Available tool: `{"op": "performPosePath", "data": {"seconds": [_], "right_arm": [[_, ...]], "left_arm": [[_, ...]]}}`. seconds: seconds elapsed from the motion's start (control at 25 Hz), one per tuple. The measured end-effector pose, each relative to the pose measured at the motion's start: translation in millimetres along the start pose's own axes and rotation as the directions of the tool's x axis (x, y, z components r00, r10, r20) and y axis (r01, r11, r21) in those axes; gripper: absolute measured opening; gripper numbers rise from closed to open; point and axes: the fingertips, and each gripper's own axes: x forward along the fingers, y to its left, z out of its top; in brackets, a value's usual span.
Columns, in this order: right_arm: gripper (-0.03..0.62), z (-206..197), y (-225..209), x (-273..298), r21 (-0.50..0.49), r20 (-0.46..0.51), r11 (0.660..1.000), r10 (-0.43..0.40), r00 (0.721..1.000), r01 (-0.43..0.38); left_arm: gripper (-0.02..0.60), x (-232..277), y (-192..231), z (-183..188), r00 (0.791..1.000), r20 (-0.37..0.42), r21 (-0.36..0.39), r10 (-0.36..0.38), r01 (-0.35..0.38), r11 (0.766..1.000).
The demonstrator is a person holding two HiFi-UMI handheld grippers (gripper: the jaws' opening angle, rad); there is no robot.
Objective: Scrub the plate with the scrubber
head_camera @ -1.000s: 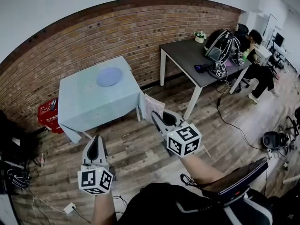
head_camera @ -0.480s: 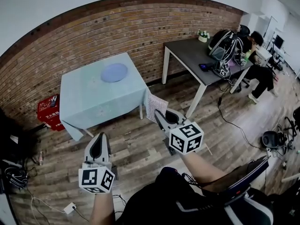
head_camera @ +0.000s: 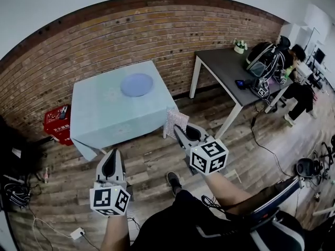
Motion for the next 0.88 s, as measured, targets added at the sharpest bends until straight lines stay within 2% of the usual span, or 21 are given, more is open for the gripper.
{"op": "performPosePath", "data": {"seconds": [0.4,0.88], "right_arm": [[0.074,24.2,-66.3,103.5,0.0,-0.022,0.999,0.044,0.999,-0.044],[0.074,30.7,-152.3,208.9,0.034,-0.07,0.992,0.121,0.99,-0.119]], "left_arm": [[0.009,114.6,35.1,-4.0,0.999,-0.021,0.004,0.046,-0.046,0.999],[0.009,247.4,67.2,-32.8,0.986,-0.109,-0.001,0.129,-0.13,0.991]]}}
